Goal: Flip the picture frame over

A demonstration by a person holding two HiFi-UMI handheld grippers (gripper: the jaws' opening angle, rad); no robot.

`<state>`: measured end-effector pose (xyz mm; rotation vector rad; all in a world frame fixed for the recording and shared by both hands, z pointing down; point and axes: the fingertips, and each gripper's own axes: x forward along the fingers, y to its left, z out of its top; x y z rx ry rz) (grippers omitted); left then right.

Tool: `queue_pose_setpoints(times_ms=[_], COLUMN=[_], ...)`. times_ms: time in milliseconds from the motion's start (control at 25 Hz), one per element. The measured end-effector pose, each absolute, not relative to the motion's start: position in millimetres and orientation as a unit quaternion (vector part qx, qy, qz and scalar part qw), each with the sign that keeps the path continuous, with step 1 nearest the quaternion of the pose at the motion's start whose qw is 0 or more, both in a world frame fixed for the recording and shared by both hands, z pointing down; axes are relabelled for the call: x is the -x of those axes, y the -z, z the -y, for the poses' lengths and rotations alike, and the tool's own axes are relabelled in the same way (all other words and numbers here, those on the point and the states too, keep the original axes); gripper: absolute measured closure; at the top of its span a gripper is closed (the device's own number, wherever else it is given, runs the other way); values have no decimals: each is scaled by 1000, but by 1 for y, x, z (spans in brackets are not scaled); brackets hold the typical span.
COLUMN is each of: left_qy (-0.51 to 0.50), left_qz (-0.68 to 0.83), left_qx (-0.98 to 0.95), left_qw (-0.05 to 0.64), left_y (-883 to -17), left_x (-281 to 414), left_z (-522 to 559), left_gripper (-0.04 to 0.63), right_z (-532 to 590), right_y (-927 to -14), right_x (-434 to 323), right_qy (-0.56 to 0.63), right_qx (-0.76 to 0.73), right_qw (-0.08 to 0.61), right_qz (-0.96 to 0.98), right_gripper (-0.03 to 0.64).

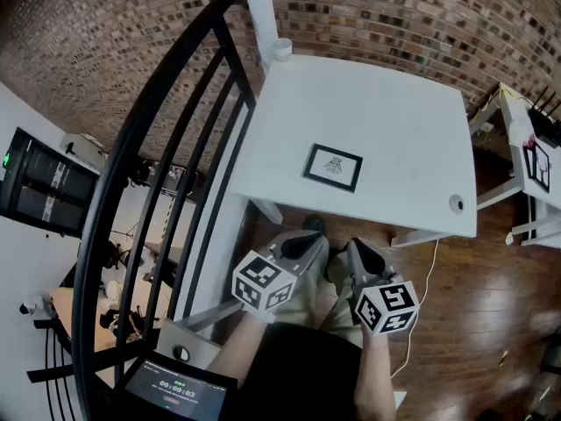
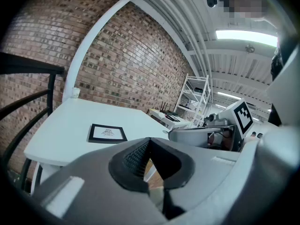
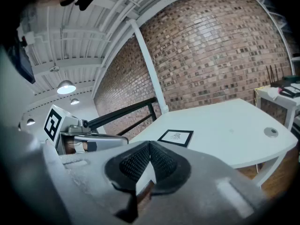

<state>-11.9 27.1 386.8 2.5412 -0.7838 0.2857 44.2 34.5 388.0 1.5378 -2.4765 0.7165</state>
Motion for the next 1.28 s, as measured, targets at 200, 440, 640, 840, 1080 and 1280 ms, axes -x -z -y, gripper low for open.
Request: queue_pose_setpoints(times_ms=[200,440,640,840,1080,1280], left_qy=[-110,-114,-110,-113,-128,-150], left_qz=[288,296,306,309,314,328], left_qx=[-919,-914,-913,-913,-913,-907], left_qw=[247,251,246,240,226,216], left_y=[-407,-427,-432,-436,-443,-457], left_x=[16,22,22,20,19,23], left_z=[-14,18,50,74,102,134], left_gripper=[580,580,580,580,580,551], right_z=[-23,-1,22,49,72,91], right_y=[-411,-437,-448,-453,-466,-481], right_x=[-43,-49,-60,-70,-78,-86], right_qy=[-256,-271,-274,-268,-269,-275], right_qx=[-507,-504,-509,-518,-532,-539], right_qw=[80,92,98,101,123,138], right_qz=[819,815,810,806,794,784], right_gripper=[626,626,626,626,626,626])
